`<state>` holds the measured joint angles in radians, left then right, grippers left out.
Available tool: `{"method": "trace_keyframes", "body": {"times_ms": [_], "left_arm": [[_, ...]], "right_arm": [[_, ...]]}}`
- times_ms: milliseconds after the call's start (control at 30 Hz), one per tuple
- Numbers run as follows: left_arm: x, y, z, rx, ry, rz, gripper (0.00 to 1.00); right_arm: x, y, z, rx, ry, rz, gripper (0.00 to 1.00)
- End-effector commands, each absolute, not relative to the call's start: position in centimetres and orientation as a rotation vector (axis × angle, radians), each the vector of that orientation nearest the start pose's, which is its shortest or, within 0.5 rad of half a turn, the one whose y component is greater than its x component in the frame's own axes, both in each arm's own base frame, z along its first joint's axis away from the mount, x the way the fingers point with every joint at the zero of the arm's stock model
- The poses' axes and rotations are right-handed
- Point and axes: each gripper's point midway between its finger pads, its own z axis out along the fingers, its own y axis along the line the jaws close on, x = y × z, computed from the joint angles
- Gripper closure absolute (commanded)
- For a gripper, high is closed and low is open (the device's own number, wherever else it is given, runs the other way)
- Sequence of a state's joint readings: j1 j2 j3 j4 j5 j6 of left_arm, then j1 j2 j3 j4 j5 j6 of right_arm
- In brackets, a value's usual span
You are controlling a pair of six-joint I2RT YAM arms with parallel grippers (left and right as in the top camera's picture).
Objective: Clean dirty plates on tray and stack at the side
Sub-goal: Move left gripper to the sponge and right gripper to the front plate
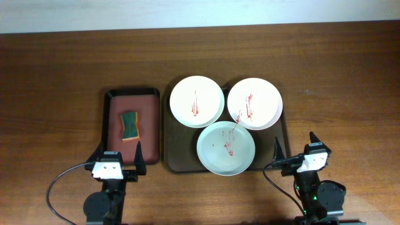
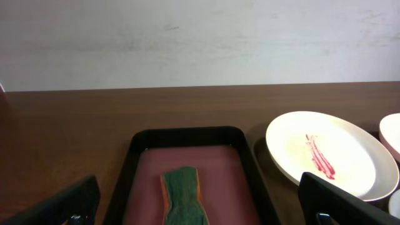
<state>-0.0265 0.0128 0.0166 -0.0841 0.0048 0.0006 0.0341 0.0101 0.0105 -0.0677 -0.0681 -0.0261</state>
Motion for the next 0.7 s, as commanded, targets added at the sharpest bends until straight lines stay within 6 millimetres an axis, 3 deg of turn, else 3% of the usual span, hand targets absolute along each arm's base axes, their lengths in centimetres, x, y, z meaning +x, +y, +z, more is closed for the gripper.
{"method": "trace_keyframes", "body": {"times_ms": [0,300,467,667], "left_arm": [[24.6,-0.9,15.6,0.047,1.65,-0.022,0.01],[24.6,-0.9,15.6,0.047,1.65,-0.023,0.01],[24.3,-0.9,15.9,0.047,1.67,-0.023,0.01],[24.0,-0.9,17.5,0.046,1.78,-0.026,0.01]], "right_arm": [[24.5,2.0,15.7,-0.099,1.641,0.066,0.01],[24.5,2.2,15.7,-0.101,1.64,0.076,0.01],[24.5,2.1,15.8,-0.005,1.652,0.159,0.01],[23.8,2.1,16.6,0.048,1.826,0.198,0.01]]}}
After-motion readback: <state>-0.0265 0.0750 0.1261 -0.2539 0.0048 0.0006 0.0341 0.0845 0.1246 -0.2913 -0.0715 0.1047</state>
